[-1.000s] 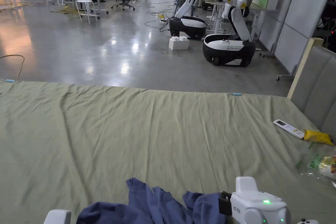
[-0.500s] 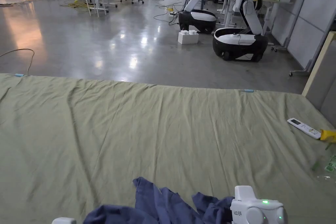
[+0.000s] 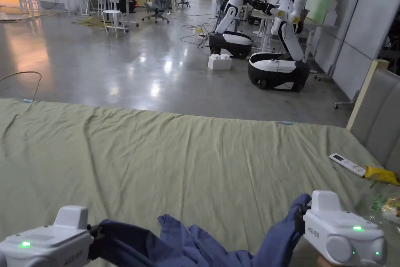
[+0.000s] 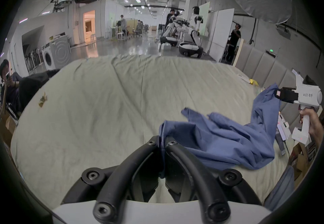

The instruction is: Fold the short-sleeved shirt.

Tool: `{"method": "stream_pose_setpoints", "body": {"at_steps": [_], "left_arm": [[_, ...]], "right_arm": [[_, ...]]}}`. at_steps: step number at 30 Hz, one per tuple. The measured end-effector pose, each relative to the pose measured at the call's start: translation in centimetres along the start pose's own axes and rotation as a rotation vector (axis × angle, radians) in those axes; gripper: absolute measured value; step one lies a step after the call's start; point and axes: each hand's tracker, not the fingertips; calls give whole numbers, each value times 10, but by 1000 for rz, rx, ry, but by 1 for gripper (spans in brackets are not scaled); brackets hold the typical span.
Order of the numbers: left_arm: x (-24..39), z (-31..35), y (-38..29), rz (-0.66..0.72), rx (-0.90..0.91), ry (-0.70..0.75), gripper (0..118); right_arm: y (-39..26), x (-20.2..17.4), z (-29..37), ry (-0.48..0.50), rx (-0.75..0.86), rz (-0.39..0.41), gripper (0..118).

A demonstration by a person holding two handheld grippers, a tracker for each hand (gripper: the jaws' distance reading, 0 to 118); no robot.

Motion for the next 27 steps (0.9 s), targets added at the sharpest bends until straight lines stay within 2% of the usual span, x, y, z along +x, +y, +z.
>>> {"method": "stream_pose_setpoints", "body": {"at_steps": [6, 13, 19, 22, 23, 27], "left_arm": [[-11, 37, 60, -5, 128, 25, 5], [-37, 84, 131, 39, 259, 67, 5], [-31, 116, 180, 26, 318, 80, 5], [-28, 118, 200, -12, 333, 104, 5], [-28, 118, 204, -19, 331, 111, 5], [-36, 113, 222, -9, 331, 125, 5]], "right_arm": [[53, 16, 46, -49, 114, 11, 4], [107, 35, 84, -79, 215, -13, 4], [153, 27, 101, -75, 311, -1, 4], [174, 16, 103, -107, 389, 80, 4], [178, 14, 99, -85, 360, 45, 4], [195, 9, 91, -98, 378, 54, 4]]}}
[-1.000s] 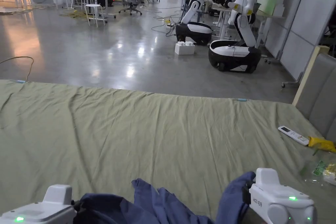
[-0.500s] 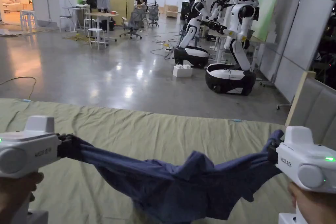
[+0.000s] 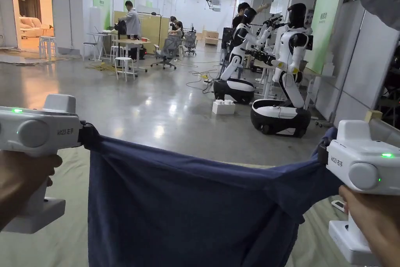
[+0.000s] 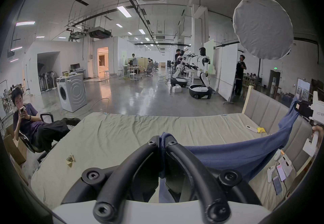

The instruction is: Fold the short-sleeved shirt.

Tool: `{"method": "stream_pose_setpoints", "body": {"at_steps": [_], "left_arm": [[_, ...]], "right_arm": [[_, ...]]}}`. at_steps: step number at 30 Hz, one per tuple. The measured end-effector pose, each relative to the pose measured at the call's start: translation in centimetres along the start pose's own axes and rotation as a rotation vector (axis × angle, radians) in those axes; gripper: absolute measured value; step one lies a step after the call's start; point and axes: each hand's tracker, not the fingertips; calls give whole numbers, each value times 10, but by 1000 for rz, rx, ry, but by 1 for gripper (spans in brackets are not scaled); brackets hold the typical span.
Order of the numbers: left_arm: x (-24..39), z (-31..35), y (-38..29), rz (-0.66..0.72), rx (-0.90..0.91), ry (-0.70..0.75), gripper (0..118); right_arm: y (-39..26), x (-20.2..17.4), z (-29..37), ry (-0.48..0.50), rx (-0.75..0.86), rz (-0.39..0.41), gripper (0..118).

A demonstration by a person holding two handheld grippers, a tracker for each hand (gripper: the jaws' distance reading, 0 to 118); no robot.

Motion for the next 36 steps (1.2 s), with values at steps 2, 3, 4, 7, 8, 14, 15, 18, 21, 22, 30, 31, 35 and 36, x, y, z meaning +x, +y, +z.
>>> {"method": "stream_pose_setpoints", "body": {"at_steps": [2, 3, 4, 7, 8, 14, 15, 18, 21, 22, 30, 31, 35, 36], "left_arm": [[-6, -8, 6, 11, -1, 5, 5], [-7, -12, 9, 6, -5, 14, 5], [-9, -16, 12, 2, -7, 21, 5], [-23, -46, 24, 18, -11, 24, 5], [-25, -52, 28, 22, -9, 25, 5], [-21, -82, 62, 33, 22, 35, 5], [-22, -88, 69, 35, 31, 34, 5], [-17, -98, 90, 52, 62, 36, 5], [-17, -95, 87, 53, 76, 36, 4], [-17, -95, 87, 47, 81, 38, 4], [2, -105, 97, 2, 92, 38, 4], [1, -105, 87, -1, 88, 34, 4], [0, -95, 37, 14, 44, 13, 4], [-2, -91, 21, 13, 32, 13, 4]], "right_arm": [[7, -1, -9, -2, 3, 1, 4], [10, -1, -12, -4, 8, 2, 4], [14, -2, -17, -8, 15, -2, 4], [26, -4, -33, -13, 35, 1, 4], [31, -5, -39, -15, 41, 4, 4], [63, -6, -78, -45, 85, 31, 4], [69, -7, -83, -51, 92, 37, 4], [86, -4, -99, -58, 113, 23, 4], [97, -4, -113, -73, 130, 24, 4], [100, -3, -115, -70, 145, 23, 4], [85, -4, -109, -79, 143, 3, 4], [76, -6, -101, -76, 123, -7, 4], [30, -12, -86, -63, 67, 32, 4], [16, -14, -80, -54, 55, 46, 4]]}}
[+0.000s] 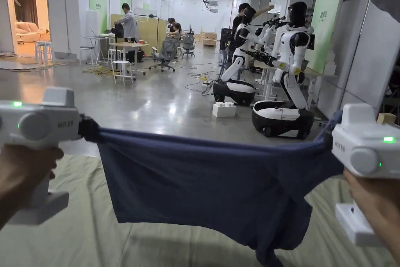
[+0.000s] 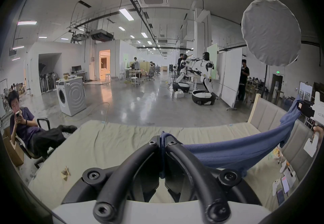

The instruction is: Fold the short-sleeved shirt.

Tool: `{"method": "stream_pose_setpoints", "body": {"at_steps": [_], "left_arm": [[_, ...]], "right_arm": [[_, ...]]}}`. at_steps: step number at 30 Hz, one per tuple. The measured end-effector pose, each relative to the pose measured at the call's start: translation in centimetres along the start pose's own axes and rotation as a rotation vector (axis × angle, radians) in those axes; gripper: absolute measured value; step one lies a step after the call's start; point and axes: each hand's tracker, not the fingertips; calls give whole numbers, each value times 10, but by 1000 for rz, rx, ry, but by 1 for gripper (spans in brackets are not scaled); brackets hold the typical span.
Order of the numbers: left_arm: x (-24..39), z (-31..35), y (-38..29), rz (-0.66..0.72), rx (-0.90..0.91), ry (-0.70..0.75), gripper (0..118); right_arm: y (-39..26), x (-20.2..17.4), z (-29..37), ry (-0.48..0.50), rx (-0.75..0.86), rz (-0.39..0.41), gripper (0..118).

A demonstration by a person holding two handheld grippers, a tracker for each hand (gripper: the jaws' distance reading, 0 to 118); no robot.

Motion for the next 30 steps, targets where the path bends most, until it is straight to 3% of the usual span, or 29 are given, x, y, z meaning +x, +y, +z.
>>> {"method": "stream_pose_setpoints", "body": {"at_steps": [8, 9, 12, 14, 15, 16, 18, 24, 30], "left_arm": [[-30, 47, -133, 32, -95, -10, 4], [-24, 29, -99, 43, -99, -6, 4], [-24, 29, -99, 54, -111, -9, 4], [-28, 83, -158, 73, -117, -15, 4], [-27, 83, -156, 82, -120, -9, 4], [-27, 82, -152, 84, -127, -13, 4], [-33, 154, -215, 87, -135, -14, 4], [-51, 185, -259, 67, -158, -11, 4], [-21, 240, -265, 9, -181, 9, 4]], "right_arm": [[-101, -9, 69, 42, -93, 22, 4], [-109, -8, 77, 52, -115, 18, 4], [-135, -5, 109, 75, -162, -17, 4], [-146, -5, 129, 73, -156, -10, 4], [-155, -6, 141, 85, -192, -45, 4], [-157, -7, 151, 81, -166, -22, 4], [-169, -9, 171, 97, -190, -39, 4], [-195, -14, 233, 95, -228, -75, 4], [-206, -14, 277, 77, -235, -39, 4]]}}
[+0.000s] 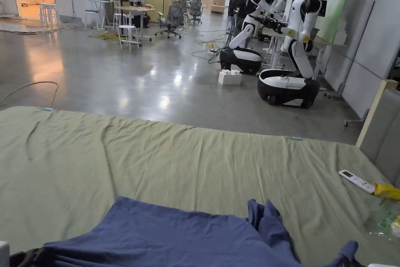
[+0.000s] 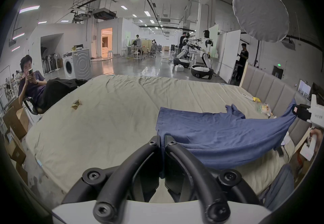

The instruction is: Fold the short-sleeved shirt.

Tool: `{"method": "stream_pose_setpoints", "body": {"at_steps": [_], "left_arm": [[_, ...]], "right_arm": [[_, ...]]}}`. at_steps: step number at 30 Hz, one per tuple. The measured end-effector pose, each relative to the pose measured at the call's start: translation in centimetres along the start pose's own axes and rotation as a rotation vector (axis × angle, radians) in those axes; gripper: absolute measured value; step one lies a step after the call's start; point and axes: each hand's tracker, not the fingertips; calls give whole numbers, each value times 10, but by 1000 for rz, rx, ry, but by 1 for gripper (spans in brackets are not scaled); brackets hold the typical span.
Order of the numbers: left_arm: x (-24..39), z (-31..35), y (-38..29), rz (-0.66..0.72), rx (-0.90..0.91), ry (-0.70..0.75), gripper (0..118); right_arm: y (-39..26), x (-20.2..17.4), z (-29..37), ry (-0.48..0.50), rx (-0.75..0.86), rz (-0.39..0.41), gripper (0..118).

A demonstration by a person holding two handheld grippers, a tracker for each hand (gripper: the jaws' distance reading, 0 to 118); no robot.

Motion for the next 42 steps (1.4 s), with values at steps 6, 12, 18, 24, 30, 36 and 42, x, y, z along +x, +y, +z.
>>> {"method": "stream_pose_setpoints", "body": {"at_steps": [6, 12, 18, 24, 30, 36, 42], "left_arm": [[16, 3, -24, 24, -123, -57, 4], [26, -40, -61, 54, -312, -79, 4], [22, -89, -92, 79, -408, -51, 4], [29, -93, -108, 62, -404, -15, 24], [36, -83, -86, -4, -229, 11, 63], [42, -74, -42, -3, 66, 18, 63], [67, -59, 7, -26, 263, 7, 61]], "right_arm": [[-28, -6, 6, 35, -99, -16, 4], [-76, -18, -24, 59, -309, -72, 4], [-112, -28, -57, 66, -416, -38, 4], [-129, -41, -57, 55, -424, -25, 11], [-99, -52, -50, 11, -254, -27, 73], [-47, -68, -44, 33, 0, -54, 88], [1, -88, -40, 36, 162, -98, 83]]}}
